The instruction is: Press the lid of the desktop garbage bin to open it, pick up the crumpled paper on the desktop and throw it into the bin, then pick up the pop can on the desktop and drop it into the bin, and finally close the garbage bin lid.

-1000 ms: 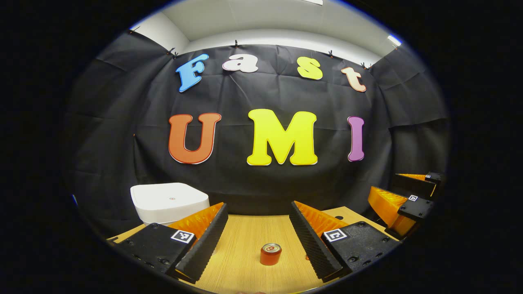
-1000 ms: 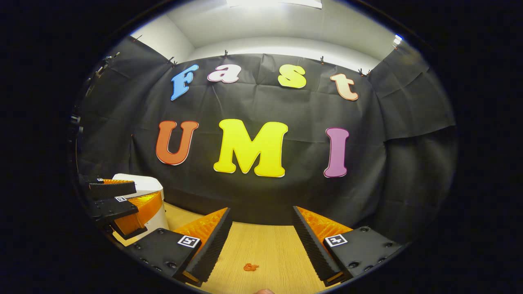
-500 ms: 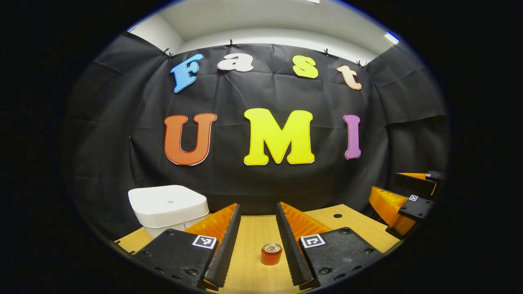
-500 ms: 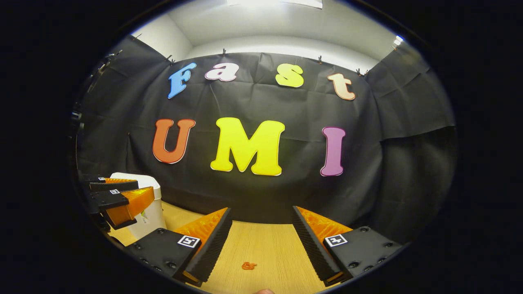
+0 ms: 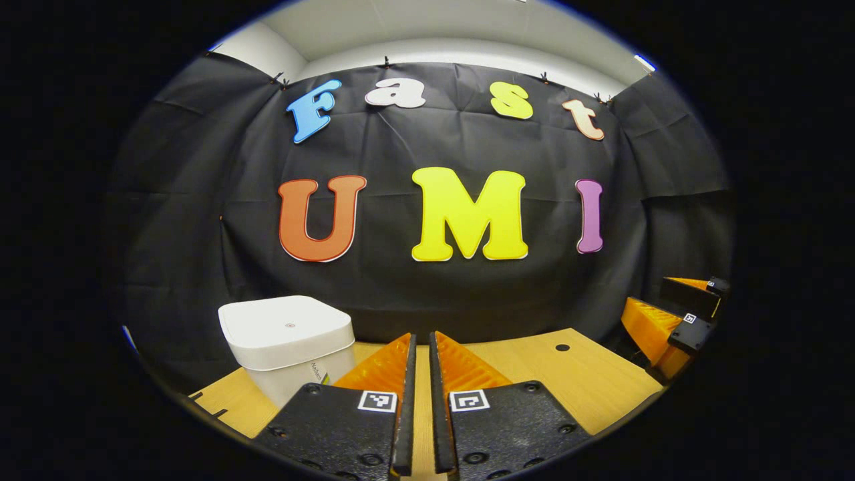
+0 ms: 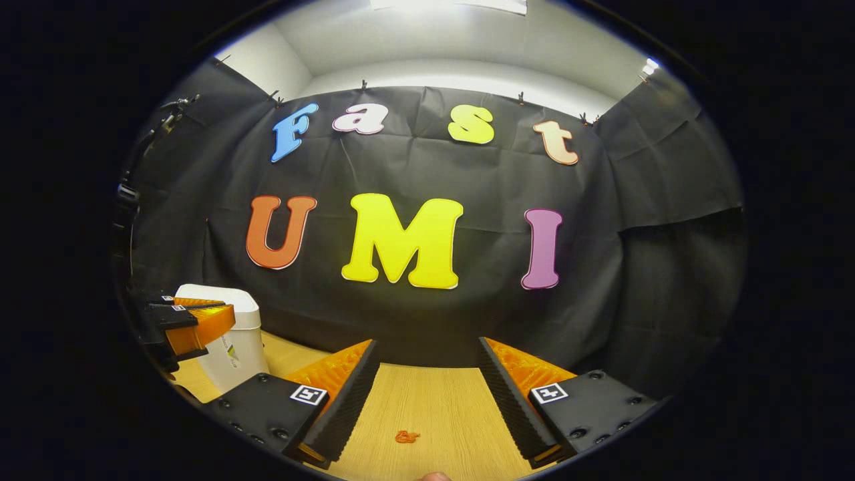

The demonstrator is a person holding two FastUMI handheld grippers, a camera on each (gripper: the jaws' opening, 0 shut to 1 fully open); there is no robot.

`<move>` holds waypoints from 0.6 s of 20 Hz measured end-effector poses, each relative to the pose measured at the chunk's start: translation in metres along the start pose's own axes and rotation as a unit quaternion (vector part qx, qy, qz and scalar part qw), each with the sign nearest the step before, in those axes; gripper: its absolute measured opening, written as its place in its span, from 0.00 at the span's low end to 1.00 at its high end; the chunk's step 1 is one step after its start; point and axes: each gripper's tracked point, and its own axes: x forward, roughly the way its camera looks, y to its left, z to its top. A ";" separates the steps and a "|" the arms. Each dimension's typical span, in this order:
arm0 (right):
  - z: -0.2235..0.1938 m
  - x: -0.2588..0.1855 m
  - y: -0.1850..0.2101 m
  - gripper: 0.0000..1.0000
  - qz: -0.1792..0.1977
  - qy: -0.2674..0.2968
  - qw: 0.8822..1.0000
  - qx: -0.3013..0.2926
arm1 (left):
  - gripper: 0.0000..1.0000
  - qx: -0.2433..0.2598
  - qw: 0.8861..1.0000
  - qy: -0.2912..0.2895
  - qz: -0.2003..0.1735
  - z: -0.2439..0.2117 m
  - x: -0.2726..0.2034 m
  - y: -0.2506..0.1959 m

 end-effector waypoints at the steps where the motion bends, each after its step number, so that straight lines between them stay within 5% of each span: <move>1: 0.000 0.000 -0.001 0.94 -0.002 -0.001 1.000 0.000 | 0.11 -0.002 1.000 -0.001 0.005 0.001 0.001 0.004; 12: 0.001 0.011 0.013 0.93 0.006 0.000 1.000 -0.002 | 0.03 0.012 0.998 0.029 0.053 -0.001 0.043 0.069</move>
